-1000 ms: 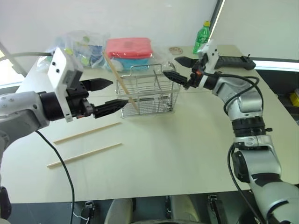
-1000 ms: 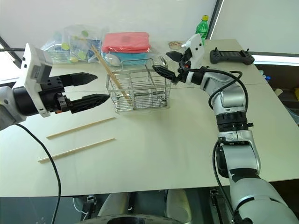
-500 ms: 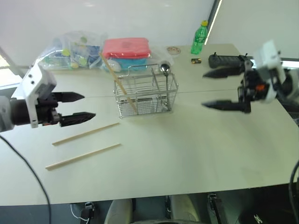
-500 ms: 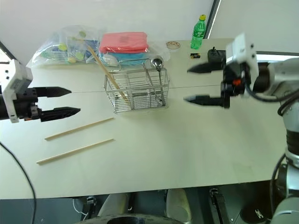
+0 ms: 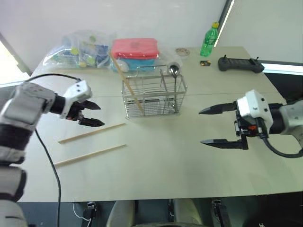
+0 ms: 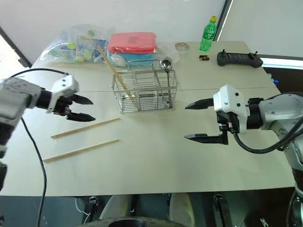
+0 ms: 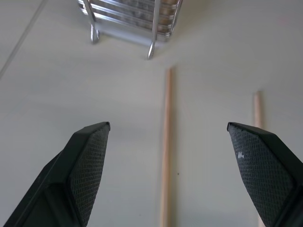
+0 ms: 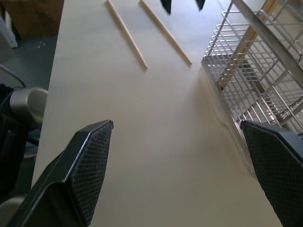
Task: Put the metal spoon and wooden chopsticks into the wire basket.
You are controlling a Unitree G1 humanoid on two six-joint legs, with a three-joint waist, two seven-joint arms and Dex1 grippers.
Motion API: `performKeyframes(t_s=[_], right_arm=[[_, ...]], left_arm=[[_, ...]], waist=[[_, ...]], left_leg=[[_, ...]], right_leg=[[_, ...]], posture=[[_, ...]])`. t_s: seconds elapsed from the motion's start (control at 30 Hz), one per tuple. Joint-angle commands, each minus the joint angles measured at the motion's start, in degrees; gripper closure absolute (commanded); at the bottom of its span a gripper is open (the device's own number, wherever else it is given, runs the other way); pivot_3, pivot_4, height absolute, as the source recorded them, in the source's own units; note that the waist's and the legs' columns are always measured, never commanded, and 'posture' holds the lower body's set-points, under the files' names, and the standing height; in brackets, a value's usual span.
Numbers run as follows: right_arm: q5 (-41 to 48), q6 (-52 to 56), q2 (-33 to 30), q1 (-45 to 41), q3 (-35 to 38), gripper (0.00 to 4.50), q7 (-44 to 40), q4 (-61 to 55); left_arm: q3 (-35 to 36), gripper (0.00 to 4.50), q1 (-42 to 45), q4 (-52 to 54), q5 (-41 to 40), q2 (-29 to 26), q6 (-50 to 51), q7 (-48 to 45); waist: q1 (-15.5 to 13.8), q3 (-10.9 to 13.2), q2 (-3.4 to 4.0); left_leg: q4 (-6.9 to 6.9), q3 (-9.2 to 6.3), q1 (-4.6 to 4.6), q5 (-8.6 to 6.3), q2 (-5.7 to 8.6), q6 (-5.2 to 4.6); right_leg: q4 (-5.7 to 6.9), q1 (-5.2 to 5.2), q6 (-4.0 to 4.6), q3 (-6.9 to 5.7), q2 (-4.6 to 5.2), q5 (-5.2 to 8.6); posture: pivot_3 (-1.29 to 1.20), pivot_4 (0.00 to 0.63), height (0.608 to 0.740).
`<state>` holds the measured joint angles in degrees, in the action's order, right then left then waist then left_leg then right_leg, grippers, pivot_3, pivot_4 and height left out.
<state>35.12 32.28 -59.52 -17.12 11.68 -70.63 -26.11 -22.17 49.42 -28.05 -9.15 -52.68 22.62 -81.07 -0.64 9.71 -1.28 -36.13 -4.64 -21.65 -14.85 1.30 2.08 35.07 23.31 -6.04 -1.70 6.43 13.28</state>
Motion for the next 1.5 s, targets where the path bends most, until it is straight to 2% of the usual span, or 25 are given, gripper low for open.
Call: performKeyframes(t_s=[0.03, 0.3, 0.5, 0.6, 0.8, 0.83, 1.07, 1.33, 1.43, 1.5], right_arm=[[1.46, 0.43, 0.12, 1.55, 3.33, 0.08, 2.55, -3.17], [3.88, 2.72, 1.54, 5.11, 6.14, 0.08, 8.73, -6.87], [5.49, 3.65, 2.70, 5.78, 6.49, 0.08, 11.84, -7.87], [6.04, 3.75, 2.88, 4.64, 5.90, 0.00, 12.78, -7.17], [7.28, 4.32, 2.86, 2.62, 4.93, 0.00, 13.34, -6.36], [7.35, 4.39, 2.85, 2.36, 4.77, 0.00, 13.39, -6.20], [8.24, 4.99, 2.95, 0.61, 3.77, 0.00, 13.60, -5.51], [8.22, 5.10, 2.75, -2.27, 1.70, 0.00, 13.12, -3.63], [8.36, 5.13, 2.75, -2.63, 1.39, 0.00, 12.87, -3.15], [8.38, 4.98, 2.79, -2.65, 1.16, 0.00, 12.76, -3.00]], left_arm=[[-2.48, 0.30, 4.65, -7.74, 6.25, 3.41, -4.74, -1.90], [-4.72, 0.30, 9.68, -15.13, 13.65, 10.59, -7.81, -5.27], [-4.77, 0.30, 7.21, -10.82, 15.69, 11.57, -5.80, -7.11], [-4.94, 1.19, 5.60, -8.53, 16.50, 11.19, -4.70, -7.51], [-3.39, 4.24, 4.58, -6.55, 16.24, 10.96, -1.76, -7.18], [-3.25, 4.45, 4.41, -6.31, 16.24, 10.81, -1.61, -7.18], [-1.53, 4.45, 2.30, -3.50, 15.73, 8.67, -0.11, -7.27], [3.11, 4.45, -0.90, 0.13, 14.73, 3.39, -1.24, -4.37], [7.41, 4.45, -2.11, 1.97, 12.77, 0.81, 0.39, -2.62], [14.11, 4.45, -2.68, 3.65, 8.58, -0.28, 2.65, 0.31]], waist=[[0.09, 0.02, -0.04], [-0.02, 0.03, -0.09], [0.12, 0.03, -0.10], [0.11, 0.03, -0.10], [0.09, 0.02, -0.10], [0.08, 0.02, -0.10], [0.21, 0.02, -0.10], [0.39, 0.02, -0.10], [0.36, 0.02, -0.10], [0.39, 0.03, -0.10]], left_leg=[[0.01, 0.00, 0.00, 0.00, 0.00, -0.01], [-0.03, -0.05, 0.00, -0.01, -0.03, -0.03], [-0.05, -0.07, -0.01, -0.01, -0.02, -0.03], [-0.03, -0.09, 0.02, -0.01, -0.03, -0.03], [-0.05, -0.11, 0.09, -0.01, -0.03, -0.03], [-0.06, -0.11, 0.08, -0.01, -0.03, -0.03], [-0.03, -0.13, 0.09, -0.01, -0.03, -0.03], [-0.04, -0.14, 0.10, -0.01, -0.05, -0.03], [-0.04, -0.15, 0.10, -0.01, -0.06, -0.03], [-0.03, -0.15, 0.08, -0.01, -0.07, -0.03]], right_leg=[[0.00, 0.01, -0.03, 0.00, 0.00, 0.00], [0.05, 0.00, -0.06, -0.05, 0.00, 0.00], [0.05, -0.02, -0.06, -0.05, 0.01, -0.01], [0.08, -0.02, -0.06, -0.06, 0.00, -0.01], [0.10, -0.09, -0.07, -0.07, 0.00, -0.01], [0.10, -0.09, -0.07, -0.07, 0.00, -0.01], [0.10, -0.09, -0.07, -0.08, 0.00, -0.01], [0.11, -0.09, -0.06, -0.08, 0.00, -0.01], [0.11, -0.09, -0.07, -0.09, 0.00, -0.01], [0.09, -0.08, -0.07, -0.09, 0.00, -0.01]], posture=[[0.00, 0.150, 0.692], [0.00, 0.150, 0.692], [0.00, 0.150, 0.692], [0.00, 0.150, 0.692], [0.00, 0.150, 0.692], [0.00, 0.150, 0.692], [0.00, 0.150, 0.692], [0.00, 0.150, 0.692], [0.00, 0.150, 0.692], [0.00, 0.150, 0.692]])
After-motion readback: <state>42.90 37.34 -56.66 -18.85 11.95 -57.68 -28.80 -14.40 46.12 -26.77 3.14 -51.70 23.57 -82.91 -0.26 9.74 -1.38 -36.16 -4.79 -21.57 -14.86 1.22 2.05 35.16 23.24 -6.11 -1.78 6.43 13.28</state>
